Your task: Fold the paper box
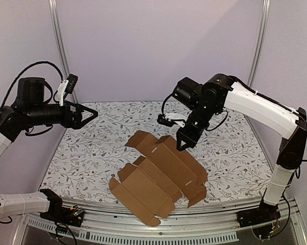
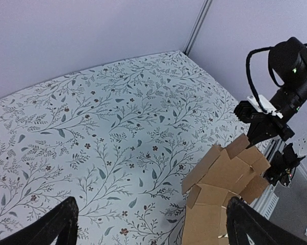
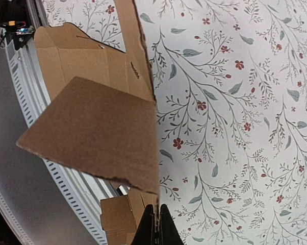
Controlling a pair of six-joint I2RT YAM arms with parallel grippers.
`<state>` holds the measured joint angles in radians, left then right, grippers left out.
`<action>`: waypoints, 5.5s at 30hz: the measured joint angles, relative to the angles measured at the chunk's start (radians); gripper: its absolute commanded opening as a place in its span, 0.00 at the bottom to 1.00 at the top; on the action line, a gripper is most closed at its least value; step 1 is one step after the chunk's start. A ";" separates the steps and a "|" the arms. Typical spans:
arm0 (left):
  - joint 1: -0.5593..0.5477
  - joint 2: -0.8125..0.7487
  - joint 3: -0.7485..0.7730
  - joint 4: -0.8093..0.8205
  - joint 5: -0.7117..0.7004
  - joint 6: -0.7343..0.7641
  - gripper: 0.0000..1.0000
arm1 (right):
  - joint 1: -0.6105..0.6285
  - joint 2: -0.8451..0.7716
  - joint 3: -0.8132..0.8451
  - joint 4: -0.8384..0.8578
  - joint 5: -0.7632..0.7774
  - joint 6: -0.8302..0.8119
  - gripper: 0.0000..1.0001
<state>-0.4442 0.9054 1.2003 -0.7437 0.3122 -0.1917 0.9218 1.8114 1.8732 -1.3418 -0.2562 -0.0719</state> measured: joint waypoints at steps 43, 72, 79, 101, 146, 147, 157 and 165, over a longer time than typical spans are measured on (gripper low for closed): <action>-0.327 0.232 -0.349 0.419 -0.250 -0.134 0.69 | 0.107 0.298 0.284 -0.004 0.350 -0.222 0.00; -0.365 0.307 -0.349 0.407 -0.249 -0.116 0.00 | 0.101 0.303 0.266 0.004 0.315 -0.189 0.03; -0.382 0.298 -0.360 0.403 -0.267 -0.115 0.00 | 0.061 0.230 0.152 0.047 0.255 -0.176 0.29; -0.420 0.297 -0.366 0.406 -0.345 -0.104 0.00 | -0.183 -0.255 -0.439 0.591 0.091 -0.090 0.66; -0.425 0.364 -0.358 0.406 -0.362 -0.105 0.00 | -0.230 -0.076 -0.601 0.694 -0.187 -0.089 0.11; -0.425 0.365 -0.357 0.407 -0.363 -0.105 0.00 | -0.228 -0.075 -0.599 0.689 -0.189 -0.090 0.07; -0.425 0.387 -0.350 0.409 -0.363 -0.109 0.00 | -0.197 -0.069 -0.555 0.646 -0.200 -0.102 0.00; -0.425 0.391 -0.348 0.409 -0.354 -0.116 0.00 | -0.183 -0.069 -0.534 0.609 -0.161 -0.106 0.00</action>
<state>-0.8696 1.2968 0.8520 -0.3347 -0.0418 -0.3073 0.7387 1.7428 1.3396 -0.7330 -0.4171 -0.1783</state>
